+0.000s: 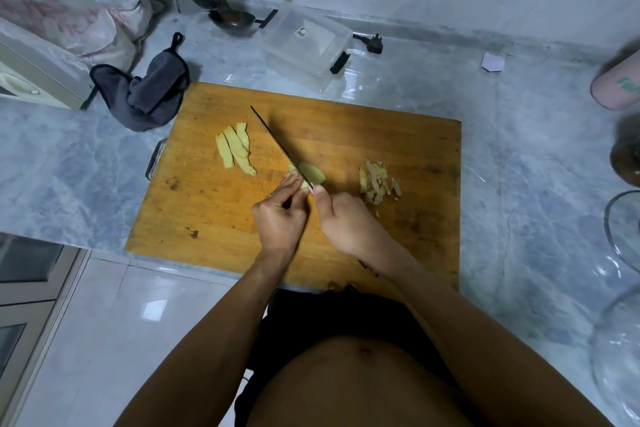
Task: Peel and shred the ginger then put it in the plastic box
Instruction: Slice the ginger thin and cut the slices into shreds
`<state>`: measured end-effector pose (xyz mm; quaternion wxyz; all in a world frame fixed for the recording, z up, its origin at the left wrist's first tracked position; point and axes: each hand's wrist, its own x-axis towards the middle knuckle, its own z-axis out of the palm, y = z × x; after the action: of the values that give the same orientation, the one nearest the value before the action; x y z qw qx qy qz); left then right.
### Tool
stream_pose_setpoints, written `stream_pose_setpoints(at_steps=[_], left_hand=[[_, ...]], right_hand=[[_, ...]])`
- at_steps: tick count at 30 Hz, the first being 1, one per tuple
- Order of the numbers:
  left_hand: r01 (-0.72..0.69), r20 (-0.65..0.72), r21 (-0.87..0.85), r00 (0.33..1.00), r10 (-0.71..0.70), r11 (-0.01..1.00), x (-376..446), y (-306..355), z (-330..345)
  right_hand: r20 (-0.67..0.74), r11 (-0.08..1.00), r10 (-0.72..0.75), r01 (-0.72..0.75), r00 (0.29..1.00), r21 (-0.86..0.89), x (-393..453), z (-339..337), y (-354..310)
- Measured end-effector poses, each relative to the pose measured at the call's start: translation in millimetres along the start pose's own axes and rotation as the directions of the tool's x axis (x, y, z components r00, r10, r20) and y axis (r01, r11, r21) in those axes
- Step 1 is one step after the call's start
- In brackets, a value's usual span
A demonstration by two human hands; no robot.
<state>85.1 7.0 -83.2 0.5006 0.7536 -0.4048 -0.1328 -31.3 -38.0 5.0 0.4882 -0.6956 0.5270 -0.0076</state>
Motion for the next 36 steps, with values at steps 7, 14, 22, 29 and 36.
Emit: stream_pose_setpoints(at_steps=[7,14,22,29,36], left_hand=[[-0.013,0.004,0.005,1.000,0.013,1.000,0.1,-1.5,-0.8],[-0.034,0.003,0.015,0.999,0.034,0.999,-0.8,0.4,-2.7],[-0.072,-0.006,0.063,0.997,0.072,0.995,-0.8,-4.5,-1.1],[-0.078,0.001,0.072,0.997,0.078,0.994,-1.2,-1.6,-1.2],[-0.065,0.006,0.041,0.998,0.065,0.997,0.7,-2.0,-0.7]], right_hand=[[0.011,1.000,-0.008,0.008,1.000,0.025,-0.7,-1.0,2.8],[0.053,0.999,-0.015,0.013,0.998,0.041,-15.1,-22.1,-1.4],[0.093,0.999,-0.017,0.020,0.996,-0.031,-35.6,-32.2,-6.3],[0.073,0.997,-0.009,0.014,0.997,-0.070,-40.8,-31.5,-3.0],[0.068,0.999,0.024,-0.022,0.997,-0.028,-38.7,-27.8,-3.0]])
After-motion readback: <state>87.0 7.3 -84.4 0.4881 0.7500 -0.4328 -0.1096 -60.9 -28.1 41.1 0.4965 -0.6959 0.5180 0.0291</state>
